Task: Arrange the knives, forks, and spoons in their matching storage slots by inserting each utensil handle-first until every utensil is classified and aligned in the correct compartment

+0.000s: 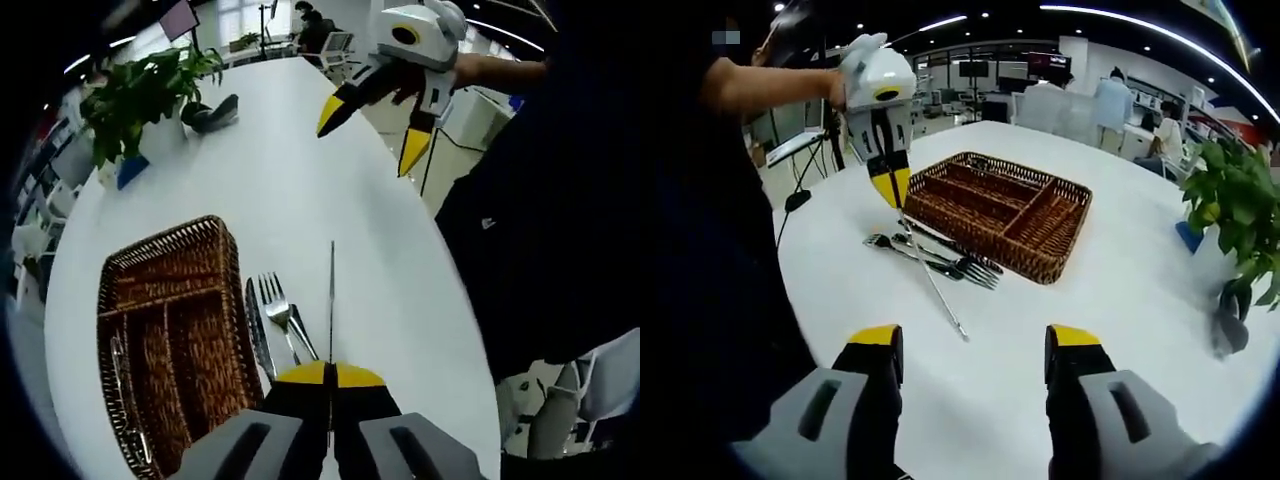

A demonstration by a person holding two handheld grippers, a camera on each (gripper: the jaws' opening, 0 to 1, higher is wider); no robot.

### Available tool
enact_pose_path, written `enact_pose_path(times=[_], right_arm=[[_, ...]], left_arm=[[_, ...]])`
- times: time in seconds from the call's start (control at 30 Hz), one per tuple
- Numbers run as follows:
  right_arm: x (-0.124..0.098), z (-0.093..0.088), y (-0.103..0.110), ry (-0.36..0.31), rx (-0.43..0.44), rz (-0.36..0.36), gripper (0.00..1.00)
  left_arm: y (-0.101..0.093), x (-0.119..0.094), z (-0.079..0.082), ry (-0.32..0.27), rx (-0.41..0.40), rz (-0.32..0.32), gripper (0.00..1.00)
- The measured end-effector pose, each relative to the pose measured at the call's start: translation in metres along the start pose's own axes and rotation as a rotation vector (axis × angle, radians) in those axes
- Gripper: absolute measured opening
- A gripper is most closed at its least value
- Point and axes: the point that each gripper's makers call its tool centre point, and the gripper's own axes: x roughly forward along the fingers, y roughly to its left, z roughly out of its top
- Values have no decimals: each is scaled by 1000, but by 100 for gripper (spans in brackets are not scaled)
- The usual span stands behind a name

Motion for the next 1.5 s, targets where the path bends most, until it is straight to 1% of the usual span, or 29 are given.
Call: enact_pose_path(times=[0.1, 0.17, 0.27, 0.33, 0.4, 0.57, 0.7, 0.8, 0.93, 1.0, 1.07, 1.17, 1.2, 1.23, 1.3, 1.33, 1.37, 1.43, 1.5], right_arm=[[-1, 1, -2, -5, 1, -4, 58], [-1, 1, -2, -7, 4, -6, 58], [-1, 1, -2, -10, 7, -9, 58], [-2, 1, -3, -11, 8, -12, 58], [-3, 0, -3, -13, 14, -15, 58], [-5, -2, -3, -12, 20, -20, 58], [-5, -5, -1, -6, 22, -19, 58], [-5, -5, 1, -4, 23, -13, 58], [-3, -8, 4, 8, 11, -9, 58], [-1, -11, 6, 13, 7, -5, 58], [1, -14, 11, 25, -6, 6, 58], [5, -21, 16, 49, -26, 20, 58], [6, -23, 18, 55, -30, 26, 58], [6, -25, 19, 58, -29, 28, 58], [7, -29, 22, 71, -35, 36, 58], [7, -31, 22, 75, -37, 39, 58], [7, -31, 22, 77, -38, 39, 58], [6, -32, 23, 77, -38, 41, 58], [6, -33, 22, 78, -39, 40, 58]], left_arm=[[3, -3, 6, -3, 13, -2, 0], [5, -4, 5, 10, 21, -5, 0], [4, 0, -1, 50, 55, -15, 0], [5, 5, -9, 103, 89, -8, 0], [4, 12, -15, 133, 103, -4, 0], [-3, 31, -25, 147, 88, -4, 0], [-17, 49, -31, 116, -12, -17, 0], [-27, 62, -35, 117, -35, -18, 0], [-43, 79, -34, 93, -77, 0, 0], [-49, 88, -34, 90, -73, 21, 0], [-52, 92, -34, 89, -71, 30, 0], [-62, 100, -35, 91, -83, 38, 0], [-64, 103, -36, 95, -84, 42, 0], [-65, 105, -38, 98, -69, 60, 0], [-69, 109, -41, 114, -62, 67, 0], [-67, 107, -36, 90, -56, 80, 0], [-68, 107, -37, 98, -64, 81, 0], [-65, 107, -36, 94, -48, 90, 0], [-65, 107, -37, 107, -30, 101, 0]])
